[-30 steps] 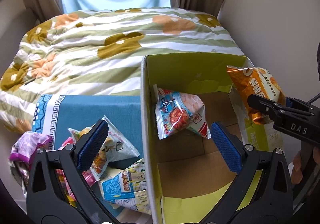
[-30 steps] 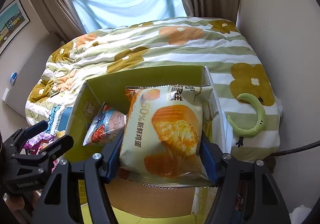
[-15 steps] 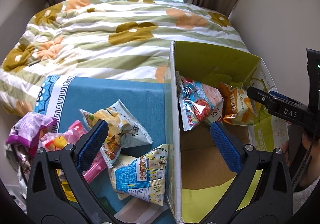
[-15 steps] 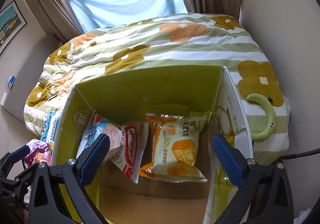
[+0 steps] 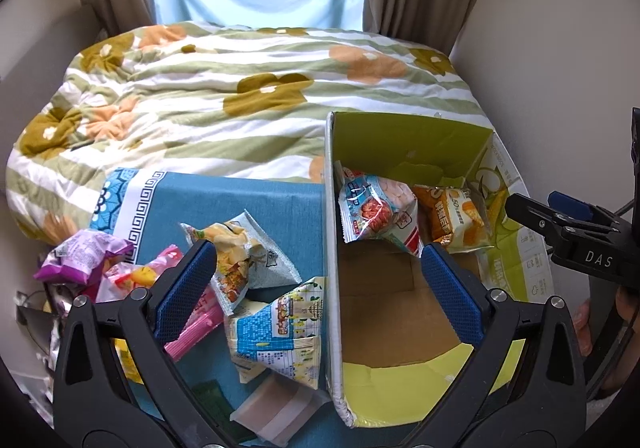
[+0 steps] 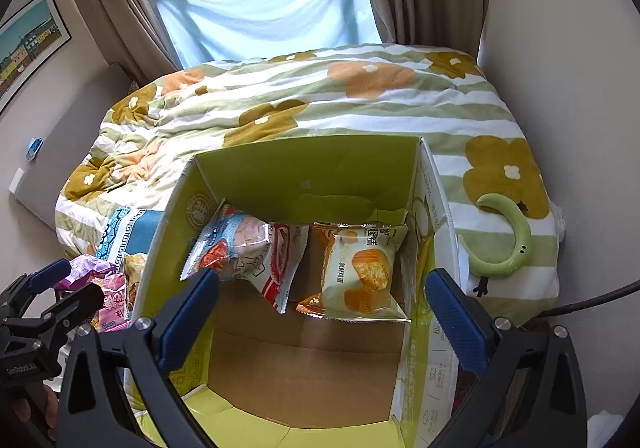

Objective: Organize snacks
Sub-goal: 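Withdraw both tools from the box toward the snack pile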

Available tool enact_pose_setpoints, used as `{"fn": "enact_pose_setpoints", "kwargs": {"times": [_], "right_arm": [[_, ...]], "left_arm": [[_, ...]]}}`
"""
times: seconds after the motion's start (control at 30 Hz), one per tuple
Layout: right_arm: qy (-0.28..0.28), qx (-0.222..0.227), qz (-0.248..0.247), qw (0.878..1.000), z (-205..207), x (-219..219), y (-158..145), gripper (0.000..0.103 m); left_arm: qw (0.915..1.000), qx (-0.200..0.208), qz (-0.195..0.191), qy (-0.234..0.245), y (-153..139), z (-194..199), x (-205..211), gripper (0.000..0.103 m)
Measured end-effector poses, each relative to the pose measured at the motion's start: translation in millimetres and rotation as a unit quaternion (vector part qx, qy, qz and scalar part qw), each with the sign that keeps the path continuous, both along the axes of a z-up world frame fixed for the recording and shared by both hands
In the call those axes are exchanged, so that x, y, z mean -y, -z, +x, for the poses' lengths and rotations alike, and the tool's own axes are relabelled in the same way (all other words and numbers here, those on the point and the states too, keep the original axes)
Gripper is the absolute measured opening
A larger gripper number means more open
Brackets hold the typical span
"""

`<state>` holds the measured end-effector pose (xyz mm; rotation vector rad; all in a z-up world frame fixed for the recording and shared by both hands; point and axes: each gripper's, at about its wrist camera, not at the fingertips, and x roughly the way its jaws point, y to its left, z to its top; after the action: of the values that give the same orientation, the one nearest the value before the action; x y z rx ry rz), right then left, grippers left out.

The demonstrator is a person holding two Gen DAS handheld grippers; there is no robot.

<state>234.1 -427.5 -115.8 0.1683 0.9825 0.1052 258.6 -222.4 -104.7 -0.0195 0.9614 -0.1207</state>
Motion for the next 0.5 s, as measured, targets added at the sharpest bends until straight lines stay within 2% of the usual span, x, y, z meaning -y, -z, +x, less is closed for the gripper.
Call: {"fn": "enact_pose_setpoints", "kwargs": {"times": [0.27, 0.5], "right_arm": [[-0.028, 0.038, -0.001, 0.999, -25, -19, -35, 0.102], [-0.048, 0.067, -0.002, 0.997, -53, -57, -58, 0.102]], "left_arm": [[0.9996, 0.024, 0.005, -0.017, -33, -35, -23, 0.101], [0.9989, 0.040, -0.004, -0.023, -45, -63, -67, 0.101]]}}
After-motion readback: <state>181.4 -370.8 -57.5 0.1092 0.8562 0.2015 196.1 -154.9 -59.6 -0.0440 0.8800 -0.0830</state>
